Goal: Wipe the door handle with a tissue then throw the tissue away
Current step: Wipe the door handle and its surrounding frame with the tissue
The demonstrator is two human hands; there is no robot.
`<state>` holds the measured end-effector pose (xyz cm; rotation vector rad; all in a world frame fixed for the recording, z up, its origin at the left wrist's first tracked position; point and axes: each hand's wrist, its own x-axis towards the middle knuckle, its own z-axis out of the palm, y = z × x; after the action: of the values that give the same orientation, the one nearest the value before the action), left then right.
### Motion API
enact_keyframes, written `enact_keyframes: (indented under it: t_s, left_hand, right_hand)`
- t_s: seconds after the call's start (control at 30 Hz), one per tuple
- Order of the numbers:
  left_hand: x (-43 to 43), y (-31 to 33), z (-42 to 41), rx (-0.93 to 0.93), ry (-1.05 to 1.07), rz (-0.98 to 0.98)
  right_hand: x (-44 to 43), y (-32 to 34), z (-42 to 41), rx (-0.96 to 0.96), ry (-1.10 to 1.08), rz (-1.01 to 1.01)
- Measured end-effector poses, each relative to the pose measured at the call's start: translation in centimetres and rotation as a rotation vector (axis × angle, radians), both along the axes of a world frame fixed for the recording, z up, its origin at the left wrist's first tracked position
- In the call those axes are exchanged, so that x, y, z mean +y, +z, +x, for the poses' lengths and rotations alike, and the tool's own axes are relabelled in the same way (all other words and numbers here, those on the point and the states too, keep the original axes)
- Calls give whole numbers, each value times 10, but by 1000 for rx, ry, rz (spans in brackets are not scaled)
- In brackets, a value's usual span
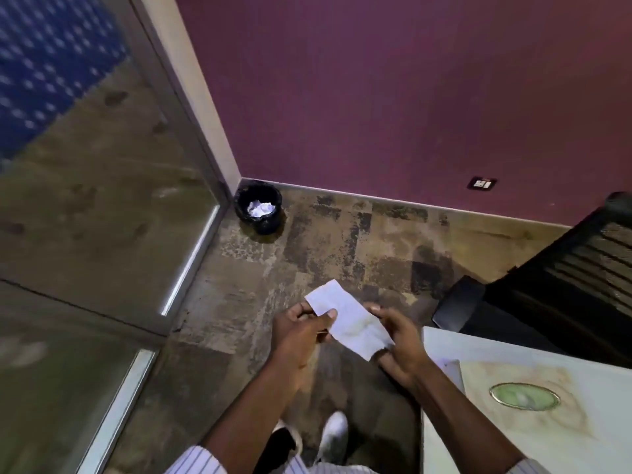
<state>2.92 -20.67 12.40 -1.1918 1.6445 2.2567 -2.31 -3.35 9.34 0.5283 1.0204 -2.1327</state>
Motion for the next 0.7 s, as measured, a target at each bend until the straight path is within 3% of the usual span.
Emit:
enact_keyframes:
  t_s: [0.27,0.57,0.7]
  left_hand:
    - [-112,15,25,121,169,-141]
    - [-224,8,60,84,276,-108]
    - [-258,2,76,68,266,-53]
  right_hand:
    - [-122,18,-12,497,531,301]
    - [-247,35,-14,687,682,476]
    - [-296,36,-8,749,649,488]
